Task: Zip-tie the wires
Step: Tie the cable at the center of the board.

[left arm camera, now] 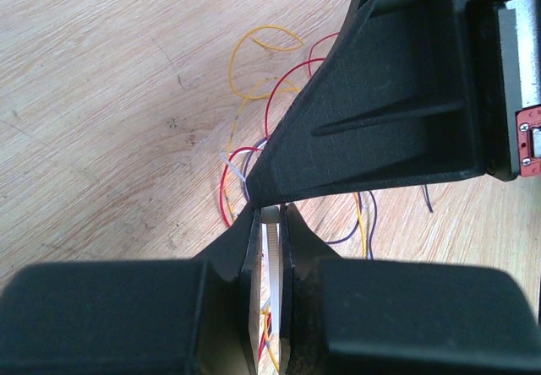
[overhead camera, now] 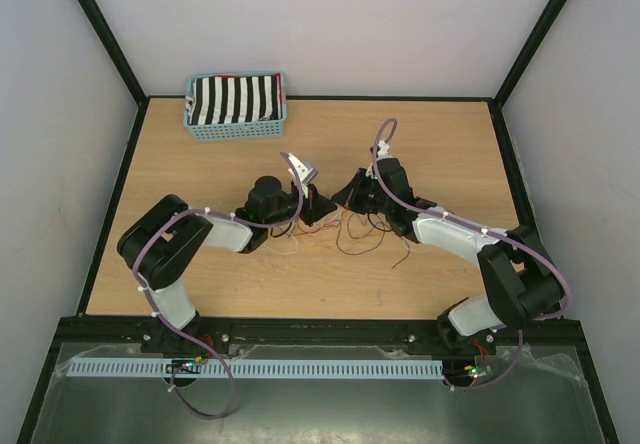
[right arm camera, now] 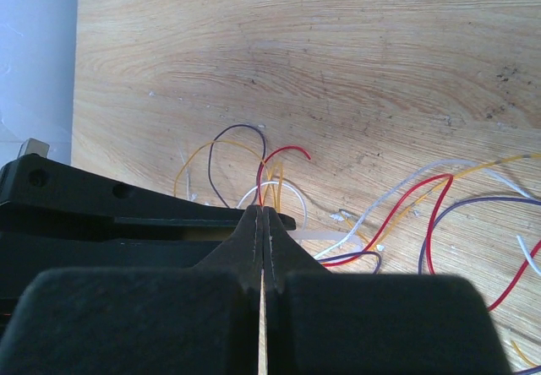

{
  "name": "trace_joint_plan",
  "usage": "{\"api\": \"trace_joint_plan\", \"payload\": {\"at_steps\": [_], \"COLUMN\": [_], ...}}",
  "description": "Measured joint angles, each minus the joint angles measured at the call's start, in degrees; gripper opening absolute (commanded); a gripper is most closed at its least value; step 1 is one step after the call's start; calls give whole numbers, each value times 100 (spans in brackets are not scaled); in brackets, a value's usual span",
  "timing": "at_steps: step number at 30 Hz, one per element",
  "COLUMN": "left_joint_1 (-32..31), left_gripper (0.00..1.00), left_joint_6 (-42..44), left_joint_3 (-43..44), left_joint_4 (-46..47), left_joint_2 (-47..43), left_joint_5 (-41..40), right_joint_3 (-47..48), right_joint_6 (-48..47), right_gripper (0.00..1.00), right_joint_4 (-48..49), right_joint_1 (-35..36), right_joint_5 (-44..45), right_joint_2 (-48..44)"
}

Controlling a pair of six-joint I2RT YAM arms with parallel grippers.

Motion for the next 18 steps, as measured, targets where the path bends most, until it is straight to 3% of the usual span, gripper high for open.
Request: {"api": "trace_joint_plan", "payload": {"at_steps": [18], "left_joint_1": [-24], "left_gripper": [0], "left_joint_6": [33], "left_joint_3": [-203], "left_joint_4": [485], "left_joint_2": [0], "left_joint_5": [-354], "right_joint_3": [284], "right_joint_6": [-87], "right_gripper": [0], "right_joint_4": [-186], "right_joint_1": [85], "right_joint_5": [793], "right_joint_2": [39]}}
